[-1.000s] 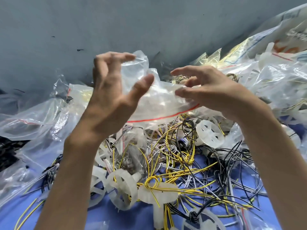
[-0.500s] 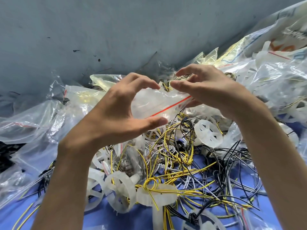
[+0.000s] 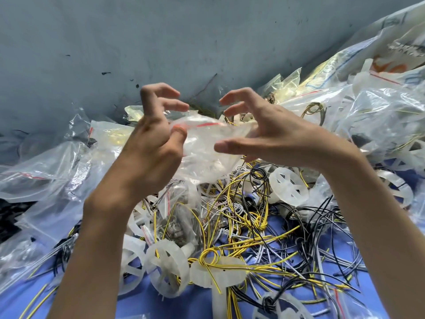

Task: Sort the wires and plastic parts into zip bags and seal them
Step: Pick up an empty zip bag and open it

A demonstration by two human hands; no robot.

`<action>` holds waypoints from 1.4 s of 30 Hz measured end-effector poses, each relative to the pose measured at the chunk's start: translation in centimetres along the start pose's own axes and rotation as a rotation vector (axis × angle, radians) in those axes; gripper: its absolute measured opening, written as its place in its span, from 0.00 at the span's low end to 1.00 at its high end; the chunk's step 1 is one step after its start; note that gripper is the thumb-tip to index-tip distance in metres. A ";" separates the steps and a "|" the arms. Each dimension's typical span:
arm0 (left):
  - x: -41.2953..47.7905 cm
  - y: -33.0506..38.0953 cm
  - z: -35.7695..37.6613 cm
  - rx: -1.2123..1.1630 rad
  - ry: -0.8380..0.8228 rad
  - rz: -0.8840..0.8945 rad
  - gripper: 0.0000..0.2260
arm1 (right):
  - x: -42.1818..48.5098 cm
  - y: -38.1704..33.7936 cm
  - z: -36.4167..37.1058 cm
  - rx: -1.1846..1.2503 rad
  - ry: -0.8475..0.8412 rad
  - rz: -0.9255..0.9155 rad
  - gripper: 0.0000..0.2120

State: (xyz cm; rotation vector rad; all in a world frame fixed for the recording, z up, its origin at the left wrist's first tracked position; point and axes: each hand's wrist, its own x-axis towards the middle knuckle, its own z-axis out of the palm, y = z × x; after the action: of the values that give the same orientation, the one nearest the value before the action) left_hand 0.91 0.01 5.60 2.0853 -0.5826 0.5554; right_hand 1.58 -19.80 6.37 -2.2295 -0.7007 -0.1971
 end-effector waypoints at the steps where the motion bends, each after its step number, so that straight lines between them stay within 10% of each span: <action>1: 0.1 -0.1 0.0 -0.015 0.025 0.005 0.13 | -0.1 -0.1 0.1 -0.069 -0.005 -0.036 0.31; 12: -0.2 0.3 -0.1 -0.033 0.000 0.052 0.15 | 0.2 -0.3 0.5 -0.269 0.236 -0.198 0.19; 19: 0.5 -0.3 -0.3 0.052 0.361 -0.104 0.12 | 0.1 -1.2 0.3 -0.218 0.242 -0.399 0.16; 28: 0.2 1.0 0.0 0.071 0.142 0.263 0.21 | 0.8 0.3 0.2 -0.312 0.324 0.043 0.09; 42: -0.6 1.2 1.6 0.507 0.220 -0.128 0.31 | 0.6 -0.7 1.1 -0.353 0.245 0.000 0.41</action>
State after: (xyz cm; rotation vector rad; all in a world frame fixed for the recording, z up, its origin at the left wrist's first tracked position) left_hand -0.02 -1.84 5.22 2.4642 -0.1871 0.9164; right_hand 1.65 -18.39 6.31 -2.4791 -0.5652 -0.6243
